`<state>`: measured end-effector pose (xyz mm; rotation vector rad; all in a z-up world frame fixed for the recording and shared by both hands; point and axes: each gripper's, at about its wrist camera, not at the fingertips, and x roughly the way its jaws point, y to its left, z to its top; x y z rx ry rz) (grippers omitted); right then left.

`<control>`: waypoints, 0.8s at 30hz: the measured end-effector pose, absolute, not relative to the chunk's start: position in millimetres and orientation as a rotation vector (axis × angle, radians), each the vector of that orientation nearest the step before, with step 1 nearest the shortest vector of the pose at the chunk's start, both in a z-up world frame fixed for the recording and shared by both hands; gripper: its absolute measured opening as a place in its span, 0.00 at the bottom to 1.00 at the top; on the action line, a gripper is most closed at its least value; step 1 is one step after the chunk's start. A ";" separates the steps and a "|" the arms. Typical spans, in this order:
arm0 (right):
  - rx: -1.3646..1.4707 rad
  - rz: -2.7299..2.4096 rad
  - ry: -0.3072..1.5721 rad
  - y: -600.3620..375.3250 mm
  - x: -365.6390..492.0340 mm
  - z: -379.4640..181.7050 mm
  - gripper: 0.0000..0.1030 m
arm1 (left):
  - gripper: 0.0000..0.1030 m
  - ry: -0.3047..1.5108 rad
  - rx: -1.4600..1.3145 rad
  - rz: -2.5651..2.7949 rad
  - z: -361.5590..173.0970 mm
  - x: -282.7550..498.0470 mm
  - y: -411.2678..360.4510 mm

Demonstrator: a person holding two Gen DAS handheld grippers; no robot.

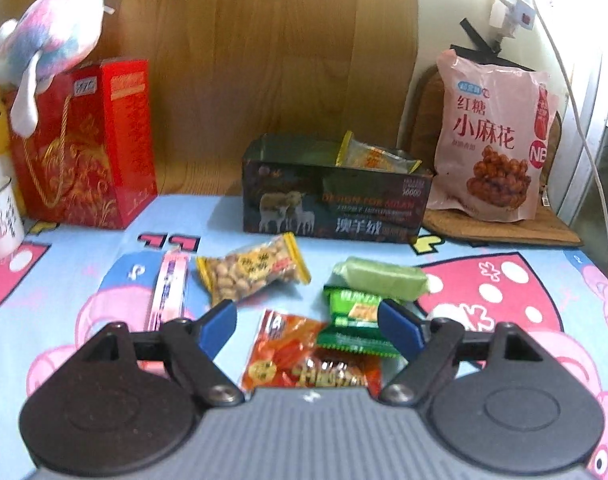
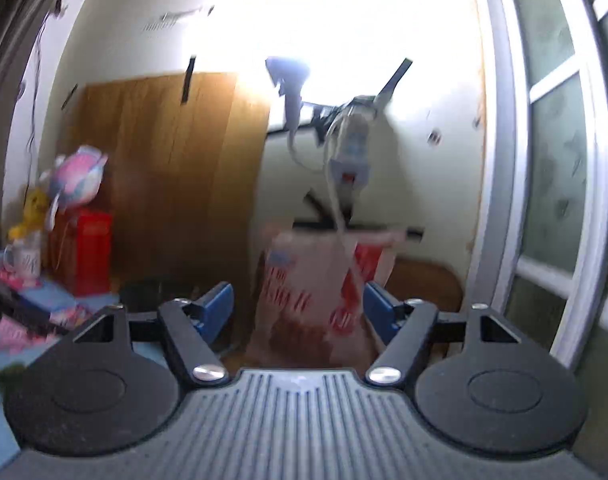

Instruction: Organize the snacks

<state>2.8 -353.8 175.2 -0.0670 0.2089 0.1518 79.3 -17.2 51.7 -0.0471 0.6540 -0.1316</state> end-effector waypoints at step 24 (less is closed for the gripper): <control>-0.092 0.605 0.575 -175.6 105.2 41.0 0.40 | 0.69 0.639 -0.002 -0.456 51.9 80.0 -59.5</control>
